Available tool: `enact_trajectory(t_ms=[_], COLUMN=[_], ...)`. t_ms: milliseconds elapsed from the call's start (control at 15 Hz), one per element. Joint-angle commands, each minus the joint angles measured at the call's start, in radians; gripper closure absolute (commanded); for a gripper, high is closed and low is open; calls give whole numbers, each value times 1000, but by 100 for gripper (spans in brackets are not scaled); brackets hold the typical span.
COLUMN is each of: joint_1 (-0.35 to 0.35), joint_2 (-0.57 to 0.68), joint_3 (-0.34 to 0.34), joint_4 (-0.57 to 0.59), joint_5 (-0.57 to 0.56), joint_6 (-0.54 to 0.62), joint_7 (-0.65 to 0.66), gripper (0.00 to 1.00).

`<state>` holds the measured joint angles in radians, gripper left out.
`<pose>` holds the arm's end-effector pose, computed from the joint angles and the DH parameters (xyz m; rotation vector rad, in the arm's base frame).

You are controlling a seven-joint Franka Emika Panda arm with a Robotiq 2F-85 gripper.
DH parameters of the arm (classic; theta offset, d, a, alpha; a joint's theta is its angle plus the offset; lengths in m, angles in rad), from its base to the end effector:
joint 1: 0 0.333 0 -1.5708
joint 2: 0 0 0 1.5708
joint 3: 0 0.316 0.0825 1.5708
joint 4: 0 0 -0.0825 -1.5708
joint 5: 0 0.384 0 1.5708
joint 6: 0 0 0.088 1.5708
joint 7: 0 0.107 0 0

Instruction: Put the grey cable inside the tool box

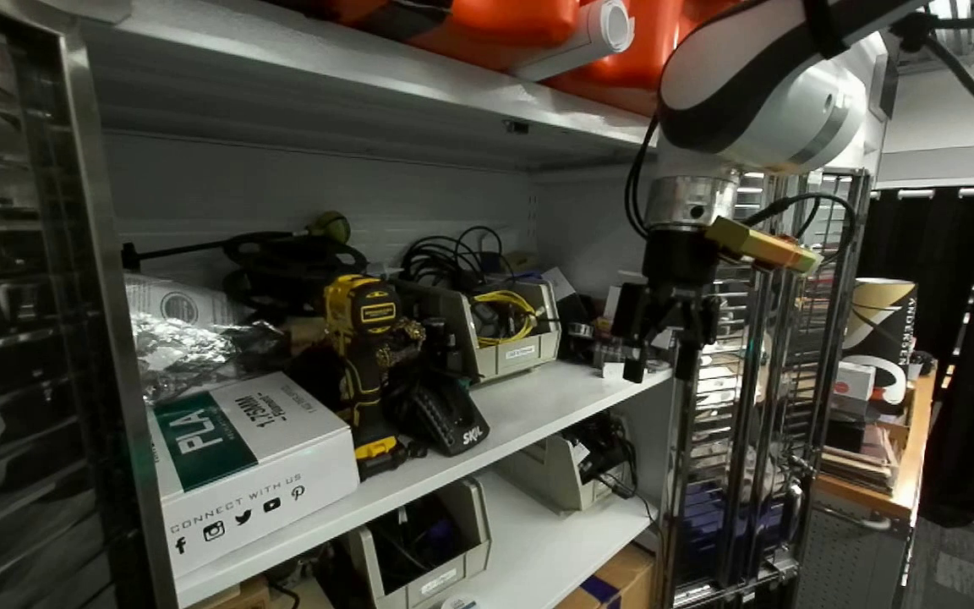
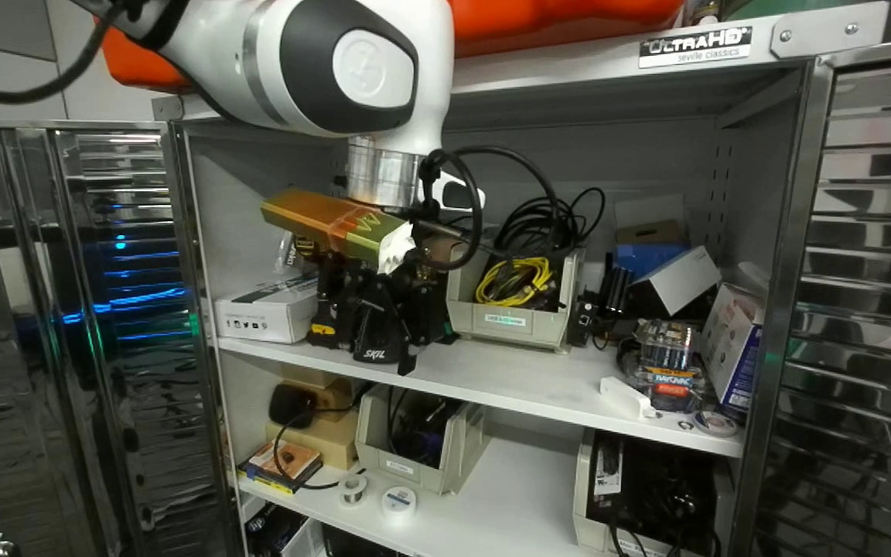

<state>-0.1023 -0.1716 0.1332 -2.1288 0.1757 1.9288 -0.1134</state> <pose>0.4990 0.0299 0.4806 -2.9971 -0.1168 0.0347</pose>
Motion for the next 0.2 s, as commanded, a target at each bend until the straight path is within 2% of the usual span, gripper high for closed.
enact_trajectory(t_ms=[0, 133], joint_1=[55, 61], joint_2=[5, 18], joint_3=[-50, -50], joint_4=[-4, -10], joint_5=[-8, -7], joint_6=[1, 5], joint_7=[6, 6], gripper=[0, 0])
